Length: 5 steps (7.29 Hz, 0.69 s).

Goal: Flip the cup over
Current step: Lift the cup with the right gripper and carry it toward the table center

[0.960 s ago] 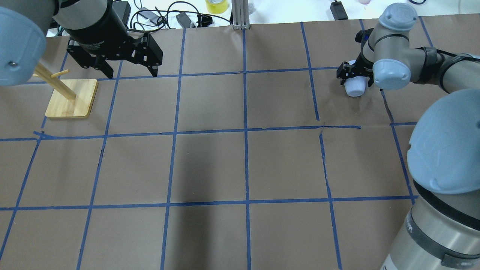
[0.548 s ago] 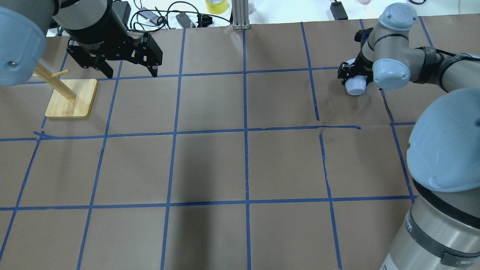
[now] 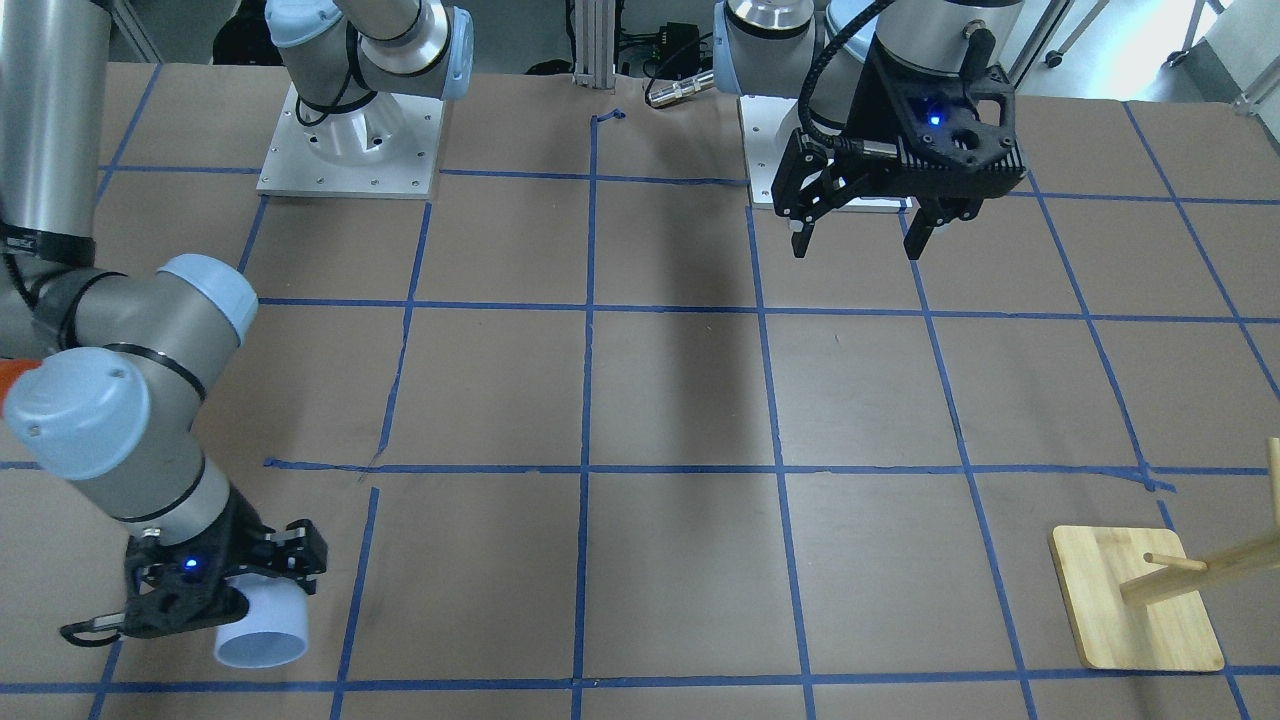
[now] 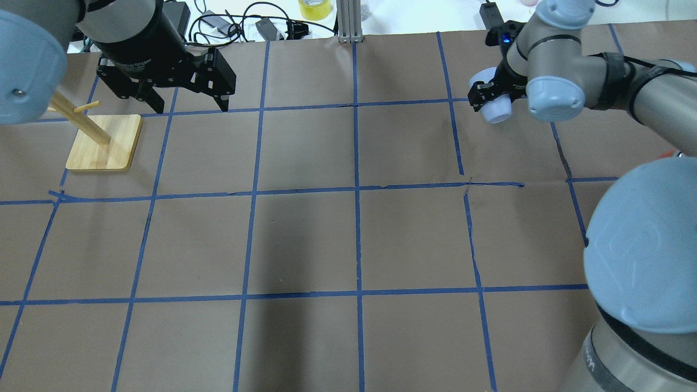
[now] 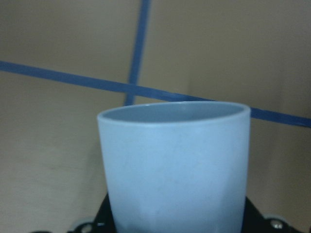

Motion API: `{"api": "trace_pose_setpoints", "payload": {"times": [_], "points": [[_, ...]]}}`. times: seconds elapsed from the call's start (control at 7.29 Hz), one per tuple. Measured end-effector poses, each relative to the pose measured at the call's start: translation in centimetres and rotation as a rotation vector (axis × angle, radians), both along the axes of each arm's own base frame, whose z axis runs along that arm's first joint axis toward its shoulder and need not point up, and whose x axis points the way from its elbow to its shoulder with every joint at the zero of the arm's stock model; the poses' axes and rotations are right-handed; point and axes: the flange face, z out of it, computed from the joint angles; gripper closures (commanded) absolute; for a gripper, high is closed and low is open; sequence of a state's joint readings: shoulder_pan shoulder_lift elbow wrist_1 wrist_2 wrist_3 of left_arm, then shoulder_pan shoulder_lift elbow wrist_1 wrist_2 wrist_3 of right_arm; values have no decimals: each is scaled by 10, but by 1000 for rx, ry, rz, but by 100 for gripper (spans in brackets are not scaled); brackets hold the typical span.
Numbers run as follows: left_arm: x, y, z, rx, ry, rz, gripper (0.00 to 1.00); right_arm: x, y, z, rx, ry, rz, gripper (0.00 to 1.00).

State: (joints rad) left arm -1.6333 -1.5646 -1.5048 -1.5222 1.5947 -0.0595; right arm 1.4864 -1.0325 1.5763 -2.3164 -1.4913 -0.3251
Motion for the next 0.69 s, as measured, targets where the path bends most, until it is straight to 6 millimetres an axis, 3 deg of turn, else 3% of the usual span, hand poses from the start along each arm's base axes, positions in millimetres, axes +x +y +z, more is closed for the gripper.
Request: {"api": "trace_pose_setpoints", "payload": {"times": [0.27,0.69], "points": [[1,0,0,0,-4,-1,0,103,14,11,-38,26,261,93],[2,1,2,1,-10,-7,0,206,32,14,-105,110,769,87]]}}
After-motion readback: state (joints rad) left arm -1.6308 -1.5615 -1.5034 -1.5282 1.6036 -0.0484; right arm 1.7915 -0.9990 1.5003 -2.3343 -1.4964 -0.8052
